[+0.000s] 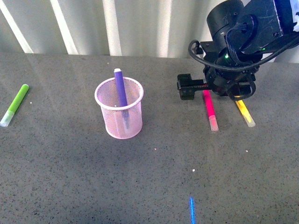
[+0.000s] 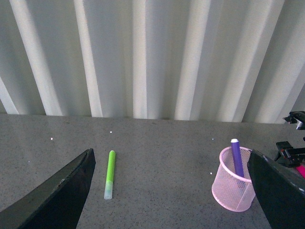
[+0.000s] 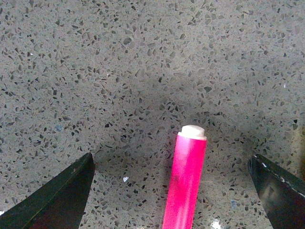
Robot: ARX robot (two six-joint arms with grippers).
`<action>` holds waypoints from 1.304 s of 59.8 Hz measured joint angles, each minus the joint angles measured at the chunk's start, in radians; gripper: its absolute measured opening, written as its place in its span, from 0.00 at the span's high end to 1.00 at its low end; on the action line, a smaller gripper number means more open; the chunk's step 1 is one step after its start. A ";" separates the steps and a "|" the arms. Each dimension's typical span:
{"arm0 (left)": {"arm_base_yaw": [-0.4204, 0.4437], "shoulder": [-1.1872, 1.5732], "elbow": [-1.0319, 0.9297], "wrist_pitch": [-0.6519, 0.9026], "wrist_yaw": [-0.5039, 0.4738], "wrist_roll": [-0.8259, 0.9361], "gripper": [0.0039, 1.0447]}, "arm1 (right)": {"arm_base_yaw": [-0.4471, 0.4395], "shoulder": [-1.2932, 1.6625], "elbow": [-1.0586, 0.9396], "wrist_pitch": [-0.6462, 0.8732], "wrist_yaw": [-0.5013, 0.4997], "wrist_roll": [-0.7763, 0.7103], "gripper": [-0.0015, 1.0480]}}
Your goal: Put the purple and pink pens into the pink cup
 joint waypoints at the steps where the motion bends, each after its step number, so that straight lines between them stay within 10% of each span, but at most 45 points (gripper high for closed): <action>1: 0.000 0.000 0.000 0.000 0.000 0.000 0.06 | 0.000 0.000 0.000 0.000 0.000 0.000 0.07; 14: 0.000 0.000 0.000 0.000 0.000 0.000 0.06 | 0.000 0.002 -0.006 0.003 0.002 0.019 0.09; 47: 0.000 0.000 0.000 0.000 0.000 0.000 0.06 | 0.000 -0.006 -0.045 0.052 -0.016 0.049 0.86; 78: 0.000 0.000 0.000 0.000 0.000 0.000 0.06 | 0.013 -0.249 -0.329 0.507 -0.020 -0.057 0.89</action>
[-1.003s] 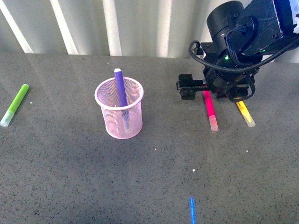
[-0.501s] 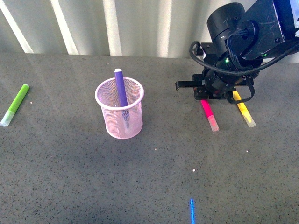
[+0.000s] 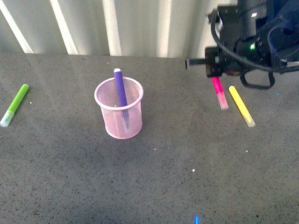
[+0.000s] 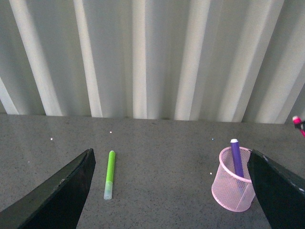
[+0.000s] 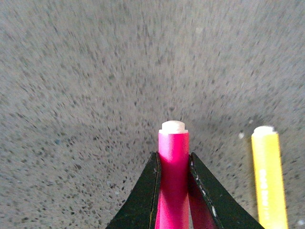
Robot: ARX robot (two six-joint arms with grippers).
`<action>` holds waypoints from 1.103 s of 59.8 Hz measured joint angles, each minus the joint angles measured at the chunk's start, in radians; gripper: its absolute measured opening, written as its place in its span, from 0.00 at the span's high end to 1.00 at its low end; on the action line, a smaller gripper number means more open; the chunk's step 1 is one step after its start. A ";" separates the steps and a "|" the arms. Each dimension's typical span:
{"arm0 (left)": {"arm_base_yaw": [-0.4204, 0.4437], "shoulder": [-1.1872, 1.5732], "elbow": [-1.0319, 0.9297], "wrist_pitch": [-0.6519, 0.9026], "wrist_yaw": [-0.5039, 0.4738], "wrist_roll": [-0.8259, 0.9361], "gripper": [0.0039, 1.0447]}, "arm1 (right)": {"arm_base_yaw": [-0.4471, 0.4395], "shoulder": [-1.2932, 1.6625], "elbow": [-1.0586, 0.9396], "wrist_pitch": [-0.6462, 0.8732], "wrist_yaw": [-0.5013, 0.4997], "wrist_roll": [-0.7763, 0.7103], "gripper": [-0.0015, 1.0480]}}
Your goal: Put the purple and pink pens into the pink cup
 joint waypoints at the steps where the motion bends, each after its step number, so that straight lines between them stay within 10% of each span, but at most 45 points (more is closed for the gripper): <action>1: 0.000 0.000 0.000 0.000 0.000 0.000 0.06 | 0.008 -0.023 -0.011 0.029 -0.011 -0.005 0.89; 31: 0.000 0.000 0.000 0.000 0.000 0.000 0.06 | 0.307 -0.174 -0.169 0.513 -0.123 -0.141 0.89; 66: 0.000 0.000 0.000 0.000 0.000 0.000 0.06 | 0.355 0.026 -0.056 0.595 -0.129 -0.045 0.89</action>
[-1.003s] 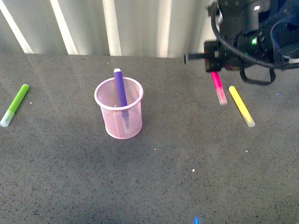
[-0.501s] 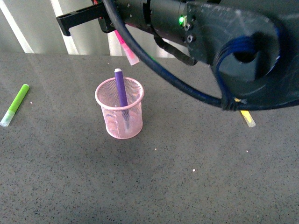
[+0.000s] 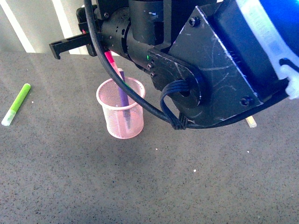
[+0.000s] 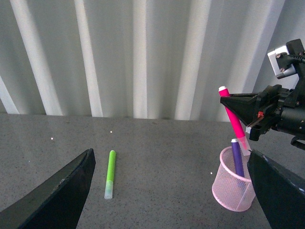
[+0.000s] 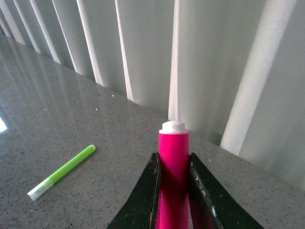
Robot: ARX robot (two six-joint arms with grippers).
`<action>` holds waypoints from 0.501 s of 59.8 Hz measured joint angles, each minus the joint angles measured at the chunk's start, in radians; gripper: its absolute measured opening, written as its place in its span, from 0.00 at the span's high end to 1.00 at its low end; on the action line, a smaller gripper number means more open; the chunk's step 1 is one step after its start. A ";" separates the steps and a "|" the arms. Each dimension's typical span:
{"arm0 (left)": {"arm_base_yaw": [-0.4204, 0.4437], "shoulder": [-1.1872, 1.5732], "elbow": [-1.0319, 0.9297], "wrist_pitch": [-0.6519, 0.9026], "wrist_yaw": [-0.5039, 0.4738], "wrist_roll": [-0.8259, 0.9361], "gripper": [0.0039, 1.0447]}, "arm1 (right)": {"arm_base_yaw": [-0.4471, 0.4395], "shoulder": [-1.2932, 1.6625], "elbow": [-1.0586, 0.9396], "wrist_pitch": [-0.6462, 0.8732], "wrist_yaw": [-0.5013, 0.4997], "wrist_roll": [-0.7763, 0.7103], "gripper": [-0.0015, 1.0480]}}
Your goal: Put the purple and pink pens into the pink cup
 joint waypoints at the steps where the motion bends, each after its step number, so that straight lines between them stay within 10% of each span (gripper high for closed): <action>1: 0.000 0.000 0.000 0.000 0.000 0.000 0.06 | 0.000 0.005 0.006 -0.003 -0.002 0.003 0.89; 30: 0.000 0.000 0.000 0.000 0.000 0.000 0.06 | -0.007 0.082 0.082 -0.076 -0.002 0.018 0.89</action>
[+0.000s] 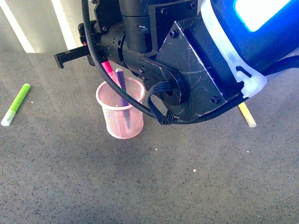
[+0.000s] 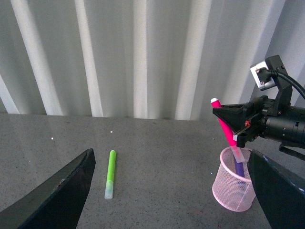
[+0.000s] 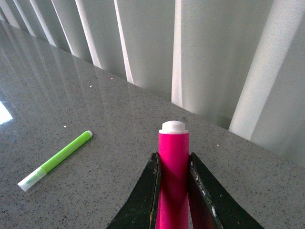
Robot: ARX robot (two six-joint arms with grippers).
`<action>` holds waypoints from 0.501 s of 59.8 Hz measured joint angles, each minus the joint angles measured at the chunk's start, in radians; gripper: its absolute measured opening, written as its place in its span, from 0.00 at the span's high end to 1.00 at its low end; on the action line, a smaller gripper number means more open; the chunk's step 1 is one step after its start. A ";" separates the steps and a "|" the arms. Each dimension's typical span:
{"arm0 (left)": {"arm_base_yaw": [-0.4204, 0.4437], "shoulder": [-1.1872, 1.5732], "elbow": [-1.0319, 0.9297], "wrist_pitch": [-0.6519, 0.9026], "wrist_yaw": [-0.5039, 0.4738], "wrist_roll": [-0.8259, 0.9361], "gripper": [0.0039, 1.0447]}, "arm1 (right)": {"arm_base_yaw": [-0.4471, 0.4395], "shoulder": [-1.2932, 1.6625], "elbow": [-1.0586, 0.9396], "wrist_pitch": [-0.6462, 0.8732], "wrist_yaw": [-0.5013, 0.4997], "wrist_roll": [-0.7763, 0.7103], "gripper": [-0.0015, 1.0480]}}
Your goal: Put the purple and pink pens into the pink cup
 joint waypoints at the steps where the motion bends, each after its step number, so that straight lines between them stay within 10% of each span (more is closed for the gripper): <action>1: 0.000 0.000 0.000 0.000 0.000 0.000 0.06 | 0.000 0.000 0.000 -0.007 0.005 0.003 0.89; 30: 0.000 0.000 0.000 0.000 0.000 0.000 0.06 | -0.007 -0.043 -0.018 -0.123 0.088 0.127 0.21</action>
